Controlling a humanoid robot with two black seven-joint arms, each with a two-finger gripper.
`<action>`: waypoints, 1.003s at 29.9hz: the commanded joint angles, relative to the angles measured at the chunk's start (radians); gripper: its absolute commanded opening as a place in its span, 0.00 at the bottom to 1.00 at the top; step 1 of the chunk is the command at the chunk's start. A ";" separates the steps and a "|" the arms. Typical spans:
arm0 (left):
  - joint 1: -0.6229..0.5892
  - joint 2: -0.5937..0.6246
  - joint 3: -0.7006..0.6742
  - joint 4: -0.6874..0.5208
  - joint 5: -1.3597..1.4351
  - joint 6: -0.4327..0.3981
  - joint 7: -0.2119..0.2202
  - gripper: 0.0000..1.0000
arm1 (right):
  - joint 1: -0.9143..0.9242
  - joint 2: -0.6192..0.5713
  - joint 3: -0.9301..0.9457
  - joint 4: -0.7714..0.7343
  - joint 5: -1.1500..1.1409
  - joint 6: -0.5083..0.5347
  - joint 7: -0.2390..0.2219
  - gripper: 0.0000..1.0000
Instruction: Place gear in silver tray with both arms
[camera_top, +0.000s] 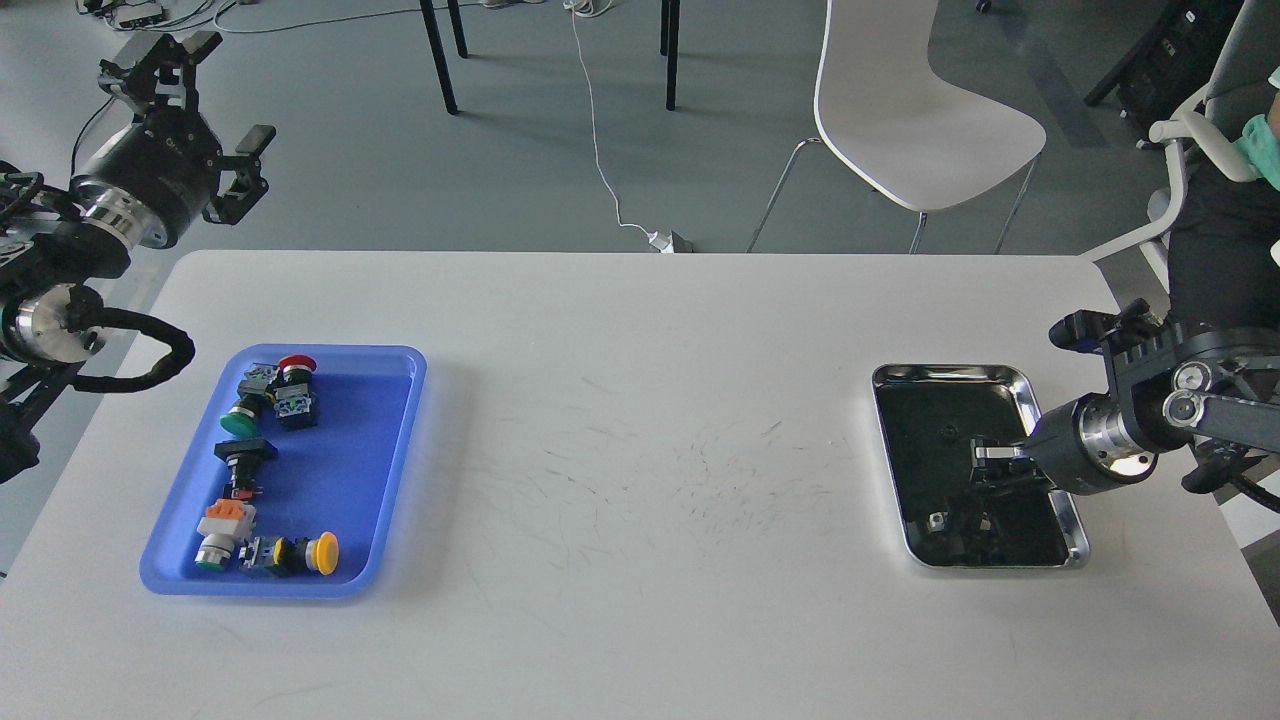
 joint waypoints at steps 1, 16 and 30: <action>0.000 0.000 0.002 0.000 0.000 0.000 0.000 0.96 | -0.002 0.006 0.014 -0.006 0.002 0.000 0.000 0.71; 0.000 -0.012 0.000 0.009 0.000 0.001 0.001 0.96 | -0.008 0.009 0.454 -0.062 0.293 0.000 0.000 0.98; 0.034 -0.095 -0.005 0.021 -0.055 0.026 0.008 0.96 | -0.387 0.298 1.205 -0.537 0.758 -0.091 0.161 0.98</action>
